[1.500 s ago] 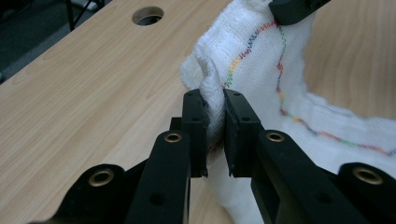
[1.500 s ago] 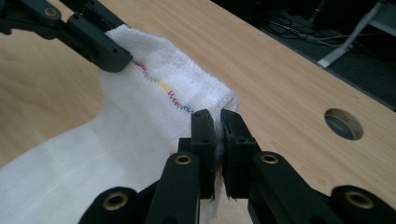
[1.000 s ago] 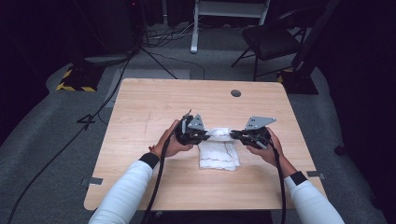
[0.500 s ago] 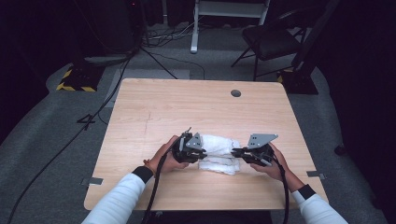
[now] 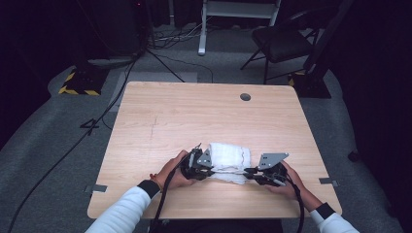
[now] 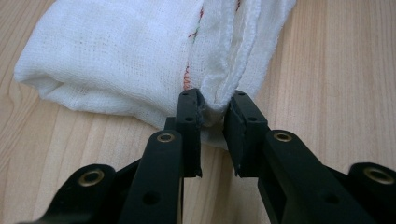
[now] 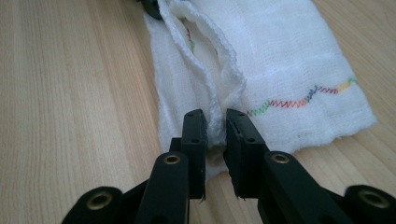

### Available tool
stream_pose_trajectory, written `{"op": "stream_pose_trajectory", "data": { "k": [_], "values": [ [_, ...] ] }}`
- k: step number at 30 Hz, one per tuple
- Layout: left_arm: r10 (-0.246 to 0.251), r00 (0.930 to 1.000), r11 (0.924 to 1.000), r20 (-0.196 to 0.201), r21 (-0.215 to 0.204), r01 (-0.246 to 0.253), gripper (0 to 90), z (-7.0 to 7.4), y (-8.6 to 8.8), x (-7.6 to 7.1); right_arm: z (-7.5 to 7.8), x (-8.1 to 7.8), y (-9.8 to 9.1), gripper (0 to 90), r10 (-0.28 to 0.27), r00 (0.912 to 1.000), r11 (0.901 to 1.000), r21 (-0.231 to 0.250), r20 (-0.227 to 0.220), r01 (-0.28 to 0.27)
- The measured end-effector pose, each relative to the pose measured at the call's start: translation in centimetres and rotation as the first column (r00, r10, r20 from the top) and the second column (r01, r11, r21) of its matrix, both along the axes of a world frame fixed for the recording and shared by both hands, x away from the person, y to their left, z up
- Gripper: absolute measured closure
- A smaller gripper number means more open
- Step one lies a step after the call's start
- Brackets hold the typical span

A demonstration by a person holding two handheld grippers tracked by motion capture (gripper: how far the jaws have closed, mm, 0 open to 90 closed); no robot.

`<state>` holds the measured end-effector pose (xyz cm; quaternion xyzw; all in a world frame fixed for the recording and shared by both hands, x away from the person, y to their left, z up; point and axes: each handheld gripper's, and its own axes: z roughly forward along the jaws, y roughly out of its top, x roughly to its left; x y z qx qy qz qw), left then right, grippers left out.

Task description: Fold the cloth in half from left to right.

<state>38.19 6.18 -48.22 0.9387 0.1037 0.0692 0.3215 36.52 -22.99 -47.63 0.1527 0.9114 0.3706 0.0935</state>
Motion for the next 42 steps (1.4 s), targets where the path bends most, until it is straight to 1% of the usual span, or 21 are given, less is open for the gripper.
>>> {"op": "stream_pose_trajectory", "data": {
  "k": [1,3,5,9,11,14,17,19,23,24,26,27,29,31,34,35,36,39,40,41,42],
  "values": [
    [-0.001,0.9999,1.0,0.011,0.004,0.001,73.9,-0.1,-0.1,-0.1,-0.1,-0.1,0.0,77.8,-0.001,1.0,1.0,-0.009,0.003,0.001],
    [0.017,0.9996,0.9998,0.023,0.009,-0.017,73.5,-0.1,-0.2,-0.4,-0.3,-0.1,0.2,77.8,-0.008,1.0,0.9998,-0.02,0.005,0.008],
    [0.026,0.9993,0.9997,0.026,0.003,-0.026,73.4,-0.2,-0.1,-0.5,-0.5,0.0,0.3,77.9,-0.016,0.9998,0.9994,-0.029,0.012,0.017],
    [0.027,0.9995,0.9995,0.02,-0.015,-0.026,74.3,-0.4,-0.1,0.0,-0.9,0.5,0.2,78.2,-0.032,0.9995,0.9991,-0.029,0.003,0.032],
    [0.033,0.9991,0.9992,0.026,-0.023,-0.032,74.3,-0.5,-0.2,0.1,-0.9,0.7,0.2,78.1,-0.05,0.9987,0.9982,-0.032,0.013,0.05],
    [0.035,0.9987,0.9991,0.038,-0.022,-0.035,74.1,-0.6,-0.4,0.6,-1.0,1.4,0.0,78.2,-0.072,0.9972,0.997,-0.028,0.018,0.073],
    [0.049,0.9975,0.9986,0.05,-0.022,-0.048,74.1,-0.6,-0.6,1.4,-1.1,2.0,-0.1,78.2,-0.086,0.9959,0.9959,-0.026,0.027,0.087],
    [0.065,0.997,0.9977,0.042,-0.023,-0.064,74.1,-0.6,-0.7,2.2,-1.1,2.5,-0.1,78.2,-0.099,0.9945,0.9946,-0.027,0.033,0.1],
    [0.084,0.9954,0.9963,0.047,-0.023,-0.083,74.0,-0.6,-1.0,3.7,-1.2,4.0,-0.2,78.3,-0.132,0.9907,0.9908,-0.024,0.033,0.133],
    [0.09,0.9949,0.9956,0.046,-0.031,-0.089,74.0,-0.7,-1.0,4.0,-1.2,4.4,-0.2,78.2,-0.139,0.9896,0.9899,-0.025,0.039,0.14],
    [0.101,0.9947,0.9941,0.02,-0.043,-0.1,74.0,-0.7,-1.0,4.7,-1.2,5.1,-0.2,78.3,-0.155,0.9871,0.9875,-0.023,0.039,0.156],
    [0.104,0.9945,0.9935,0.016,-0.048,-0.103,73.9,-0.7,-0.9,5.0,-1.2,5.3,-0.3,78.3,-0.159,0.9865,0.9869,-0.021,0.04,0.16],
    [0.112,0.9933,0.9923,0.025,-0.055,-0.111,73.9,-0.8,-0.8,5.6,-1.3,5.8,-0.2,78.3,-0.166,0.9853,0.9857,-0.02,0.038,0.167],
    [0.115,0.9934,0.9913,-0.005,-0.064,-0.115,73.7,-0.8,-0.7,6.0,-1.3,6.2,-0.2,78.2,-0.17,0.9847,0.9851,-0.017,0.038,0.171],
    [0.146,0.9893,0.9879,-0.003,-0.052,-0.146,65.8,-0.6,-0.6,6.0,-1.2,6.3,-0.3,76.9,-0.173,0.9843,0.9847,-0.012,0.032,0.174],
    [0.16,0.9871,0.9861,0.001,-0.046,-0.16,61.2,-0.4,-0.4,5.9,-1.2,6.3,-0.3,76.0,-0.174,0.9841,0.9845,-0.014,0.034,0.175],
    [0.16,0.987,0.9862,0.011,-0.043,-0.16,59.4,0.0,-0.2,5.9,-1.1,6.2,-0.3,74.7,-0.175,0.984,0.9844,-0.017,0.034,0.175],
    [0.171,0.9849,0.9841,0.029,-0.053,-0.169,57.8,0.9,0.2,5.8,-0.7,6.0,-0.3,72.6,-0.17,0.9842,0.9852,-0.016,0.05,0.171],
    [0.168,0.985,0.9848,0.038,-0.05,-0.166,56.9,1.2,0.3,5.7,-0.5,5.9,-0.3,69.9,-0.172,0.9836,0.9847,-0.019,0.056,0.173],
    [0.173,0.9835,0.9836,0.052,-0.061,-0.17,55.9,1.5,0.4,5.6,-0.3,5.8,-0.2,68.9,-0.178,0.9823,0.9835,-0.021,0.058,0.18],
    [0.169,0.9839,0.9844,0.058,-0.061,-0.165,55.3,1.8,0.5,5.5,-0.1,5.7,-0.2,68.7,-0.179,0.9819,0.9833,-0.018,0.06,0.181]
  ]
}}
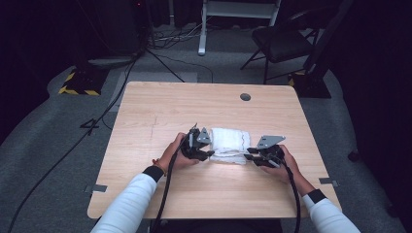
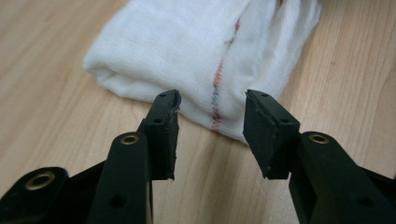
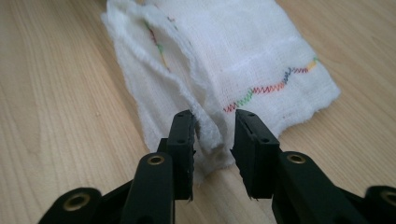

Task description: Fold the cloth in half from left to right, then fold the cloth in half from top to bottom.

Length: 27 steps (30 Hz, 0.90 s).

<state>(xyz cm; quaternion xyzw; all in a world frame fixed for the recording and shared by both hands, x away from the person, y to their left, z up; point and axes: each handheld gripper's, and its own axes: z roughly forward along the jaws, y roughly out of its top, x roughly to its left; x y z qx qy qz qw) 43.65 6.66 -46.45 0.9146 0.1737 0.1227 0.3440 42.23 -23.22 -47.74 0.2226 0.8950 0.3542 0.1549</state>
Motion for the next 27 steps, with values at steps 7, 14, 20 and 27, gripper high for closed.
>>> {"op": "stream_pose_trajectory", "data": {
  "k": [7,14,20,27],
  "values": [
    [0.005,0.9998,0.9997,0.02,0.022,-0.006,43.6,1.2,-0.1,-1.0,1.6,-0.5,0.0,55.8,-0.012,0.9996,0.9998,0.018,0.024,0.012],
    [0.032,0.9991,0.999,0.028,0.032,-0.033,27.5,2.5,0.4,-2.4,3.4,-1.4,-0.5,40.6,-0.023,0.9995,0.9996,0.016,0.021,0.023],
    [0.04,0.9965,0.9958,0.073,0.08,-0.046,25.6,3.3,1.7,-4.2,4.2,-2.7,-1.1,36.3,-0.035,0.9987,0.9992,-0.016,0.037,0.035],
    [0.057,0.9939,0.9901,0.094,0.123,-0.068,22.5,3.2,3.2,-5.9,4.6,-4.1,-2.2,34.3,-0.048,0.9971,0.9975,-0.048,0.058,0.051]
  ]
}}
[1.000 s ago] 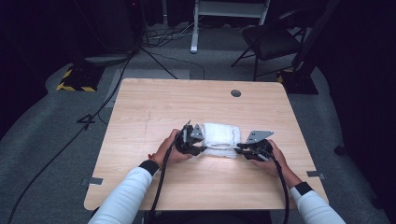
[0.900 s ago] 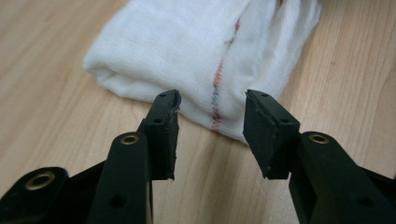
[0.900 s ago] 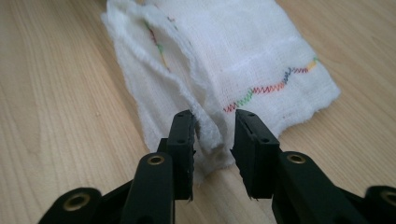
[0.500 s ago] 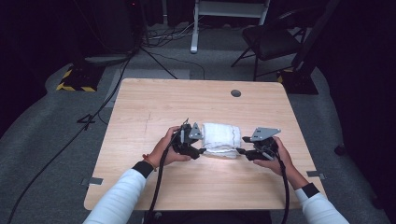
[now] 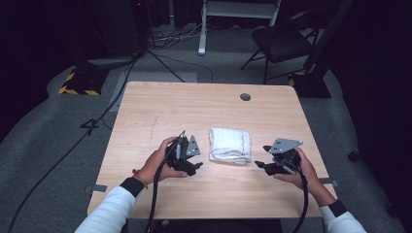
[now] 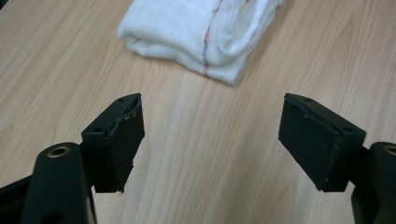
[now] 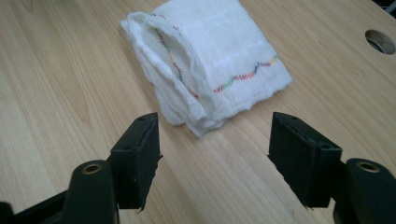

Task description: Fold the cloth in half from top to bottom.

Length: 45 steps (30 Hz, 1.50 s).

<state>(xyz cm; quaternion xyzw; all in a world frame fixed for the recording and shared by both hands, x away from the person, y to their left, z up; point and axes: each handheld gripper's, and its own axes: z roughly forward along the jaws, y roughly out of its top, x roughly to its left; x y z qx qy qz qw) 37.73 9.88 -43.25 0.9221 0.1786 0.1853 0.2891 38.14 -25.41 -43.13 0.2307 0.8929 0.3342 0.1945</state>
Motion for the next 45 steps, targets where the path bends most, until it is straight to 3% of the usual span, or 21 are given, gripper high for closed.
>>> {"op": "stream_pose_trajectory", "data": {
  "k": [9,18,27,36,40,45],
  "values": [
    [0.026,0.9993,0.9981,0.027,0.055,-0.027,19.7,-0.9,1.3,-1.9,-0.3,-1.4,-1.7,32.9,-0.03,0.9995,0.999,-0.033,0.013,0.031],
    [0.087,0.9958,0.9945,0.029,0.057,-0.088,18.7,-2.4,3.0,-2.8,-1.0,-2.3,-3.5,33.0,-0.071,0.9975,0.9963,-0.048,-0.002,0.071],
    [0.152,0.9877,0.9876,0.033,0.032,-0.154,18.5,-3.4,6.1,-3.5,-3.0,-2.8,-6.1,32.3,-0.116,0.9931,0.992,-0.052,-0.016,0.115],
    [0.185,0.9812,0.9824,0.055,0.016,-0.186,18.2,-4.2,8.4,-4.1,-4.1,-3.6,-9.5,31.6,-0.211,0.9765,0.9775,-0.002,-0.045,0.211],
    [0.213,0.9763,0.9769,0.038,0.01,-0.214,18.0,-4.6,9.4,-4.1,-4.6,-4.1,-10.9,31.0,-0.24,0.9694,0.9698,0.032,-0.051,0.242],
    [0.28,0.96,0.9599,0.005,-0.011,-0.28,17.9,-5.2,10.7,-3.8,-5.2,-4.4,-12.4,30.5,-0.278,0.9577,0.956,0.075,-0.072,0.284]
  ]
}}
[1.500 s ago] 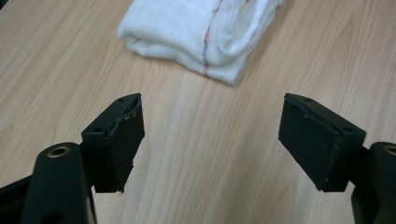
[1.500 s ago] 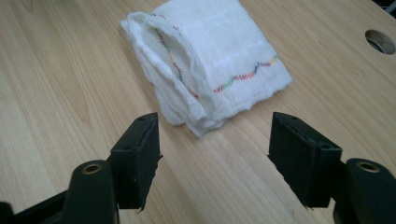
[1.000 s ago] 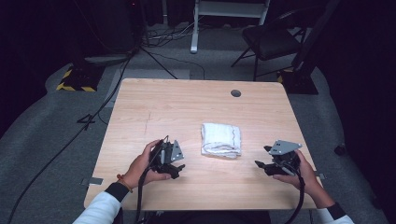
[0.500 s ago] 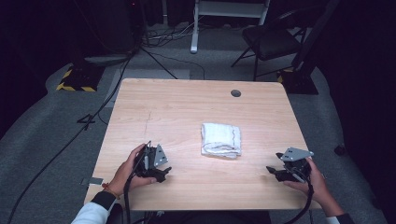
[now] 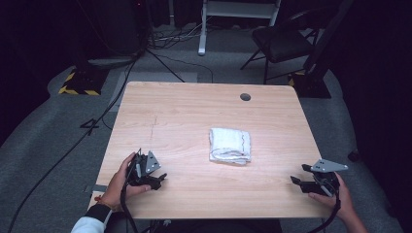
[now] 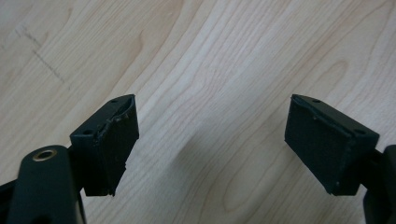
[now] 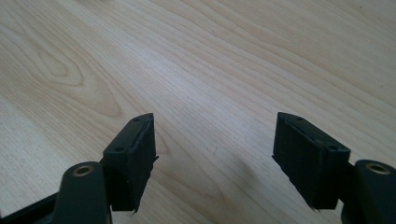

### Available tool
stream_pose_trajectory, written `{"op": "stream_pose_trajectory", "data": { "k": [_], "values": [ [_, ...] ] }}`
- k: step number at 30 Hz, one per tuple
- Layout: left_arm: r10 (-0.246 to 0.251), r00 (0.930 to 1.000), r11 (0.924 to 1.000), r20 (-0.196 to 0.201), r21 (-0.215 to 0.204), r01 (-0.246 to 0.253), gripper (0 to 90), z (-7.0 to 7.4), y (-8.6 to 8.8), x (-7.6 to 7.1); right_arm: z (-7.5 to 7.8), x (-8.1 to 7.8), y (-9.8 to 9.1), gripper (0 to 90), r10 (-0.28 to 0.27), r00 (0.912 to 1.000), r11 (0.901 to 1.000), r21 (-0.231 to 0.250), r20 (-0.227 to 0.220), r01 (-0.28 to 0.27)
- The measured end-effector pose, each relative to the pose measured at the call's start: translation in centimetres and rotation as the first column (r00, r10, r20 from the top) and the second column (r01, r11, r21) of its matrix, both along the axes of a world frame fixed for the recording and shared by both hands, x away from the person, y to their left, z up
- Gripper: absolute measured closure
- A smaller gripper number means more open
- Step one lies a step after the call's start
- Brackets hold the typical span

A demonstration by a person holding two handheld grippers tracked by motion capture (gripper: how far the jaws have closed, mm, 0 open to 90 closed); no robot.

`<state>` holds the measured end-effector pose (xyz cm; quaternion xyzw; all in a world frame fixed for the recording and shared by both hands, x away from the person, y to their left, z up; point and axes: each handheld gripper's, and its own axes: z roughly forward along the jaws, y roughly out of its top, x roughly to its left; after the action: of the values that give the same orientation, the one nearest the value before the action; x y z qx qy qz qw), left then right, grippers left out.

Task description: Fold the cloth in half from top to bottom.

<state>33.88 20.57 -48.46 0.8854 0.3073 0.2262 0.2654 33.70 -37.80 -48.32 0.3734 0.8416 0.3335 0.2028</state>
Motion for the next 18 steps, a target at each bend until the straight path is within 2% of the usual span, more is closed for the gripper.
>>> {"op": "stream_pose_trajectory", "data": {
  "k": [5,8,10,13,16,18],
  "values": [
    [0.044,0.9988,0.9982,-0.019,-0.039,-0.045,18.0,-0.4,1.4,-0.1,-0.8,-0.2,-1.4,29.7,-0.042,0.999,0.9979,0.049,-0.013,0.042],
    [0.047,0.9985,0.9974,-0.028,-0.054,-0.048,18.0,-0.6,2.2,-0.1,-1.3,-0.4,-2.2,29.0,-0.068,0.9974,0.994,0.084,-0.021,0.07],
    [0.061,0.9975,0.9957,-0.037,-0.068,-0.063,18.0,-0.8,2.6,-0.2,-1.6,-0.5,-2.5,29.0,-0.08,0.9964,0.9925,0.09,-0.028,0.082],
    [0.05,0.9972,0.9933,-0.054,-0.102,-0.056,18.1,-1.0,3.4,-0.2,-1.7,-0.6,-2.6,28.8,-0.09,0.9956,0.9912,0.096,-0.027,0.092],
    [0.07,0.9948,0.9863,-0.074,-0.144,-0.08,17.8,-1.3,4.1,-0.2,-1.9,-0.7,-2.6,28.2,-0.107,0.9938,0.9895,0.094,-0.027,0.11],
    [0.078,0.992,0.9773,-0.1,-0.189,-0.096,17.9,-1.6,4.7,-0.2,-2.0,-0.7,-2.6,28.1,-0.11,0.9937,0.9888,0.099,-0.021,0.112]
  ]
}}
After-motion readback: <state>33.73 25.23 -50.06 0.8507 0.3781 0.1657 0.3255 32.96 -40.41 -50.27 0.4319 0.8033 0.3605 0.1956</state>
